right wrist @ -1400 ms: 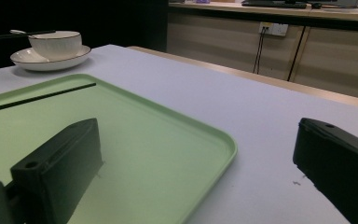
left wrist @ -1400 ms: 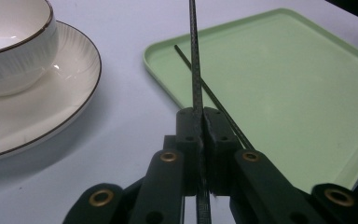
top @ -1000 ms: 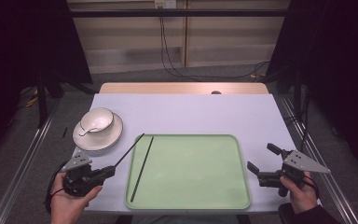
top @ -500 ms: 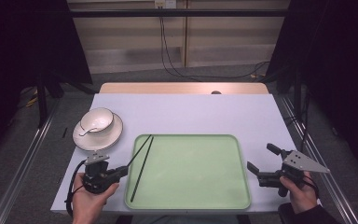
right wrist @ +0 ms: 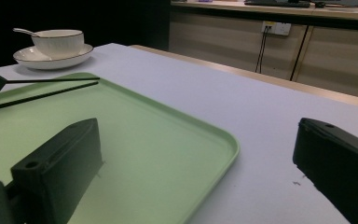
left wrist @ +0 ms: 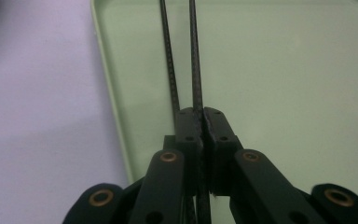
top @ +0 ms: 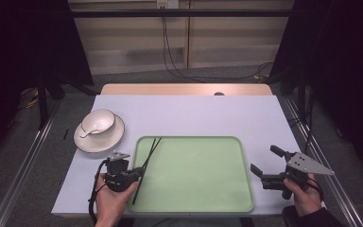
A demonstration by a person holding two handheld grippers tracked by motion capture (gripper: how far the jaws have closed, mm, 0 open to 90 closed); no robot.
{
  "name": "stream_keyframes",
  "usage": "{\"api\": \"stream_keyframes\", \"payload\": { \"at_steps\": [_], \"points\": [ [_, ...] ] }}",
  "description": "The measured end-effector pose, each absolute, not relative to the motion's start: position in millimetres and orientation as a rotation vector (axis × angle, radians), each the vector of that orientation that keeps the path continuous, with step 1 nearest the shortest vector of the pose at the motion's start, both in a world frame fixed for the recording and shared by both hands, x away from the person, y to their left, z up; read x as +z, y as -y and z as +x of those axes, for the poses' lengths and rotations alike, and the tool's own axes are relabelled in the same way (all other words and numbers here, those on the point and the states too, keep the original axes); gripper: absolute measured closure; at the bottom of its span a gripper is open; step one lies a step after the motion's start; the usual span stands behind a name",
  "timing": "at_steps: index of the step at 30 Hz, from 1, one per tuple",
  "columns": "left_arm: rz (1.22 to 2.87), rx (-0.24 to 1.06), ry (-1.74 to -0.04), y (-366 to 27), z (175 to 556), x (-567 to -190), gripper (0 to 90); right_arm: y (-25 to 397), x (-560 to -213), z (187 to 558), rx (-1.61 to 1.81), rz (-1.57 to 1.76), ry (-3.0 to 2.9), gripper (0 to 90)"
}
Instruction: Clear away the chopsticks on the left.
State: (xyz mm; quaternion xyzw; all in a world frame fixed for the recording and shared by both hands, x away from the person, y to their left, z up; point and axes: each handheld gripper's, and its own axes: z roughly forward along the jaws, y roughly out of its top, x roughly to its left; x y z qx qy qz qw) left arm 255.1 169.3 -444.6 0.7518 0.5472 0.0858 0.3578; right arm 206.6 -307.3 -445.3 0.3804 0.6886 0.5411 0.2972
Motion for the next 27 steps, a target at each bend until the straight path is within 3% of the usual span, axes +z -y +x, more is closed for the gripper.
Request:
{"api": "stream_keyframes", "payload": {
  "at_steps": [13,20,24,27],
  "points": [
    [1.973,0.193,-1.429,-147,261,-460,85.1,307,-445,206,1.441,1.005,-1.829,1.2],
    [1.999,0.186,-1.394,-142,260,-465,81.5,307,-445,206,1.438,1.008,-1.830,1.1],
    [2.001,0.154,-1.333,-143,260,-465,73.4,306,-445,206,1.440,1.004,-1.834,1.1],
    [1.967,0.190,-1.274,-146,258,-460,73.7,306,-445,206,1.441,1.005,-1.834,1.1]
  ]
}}
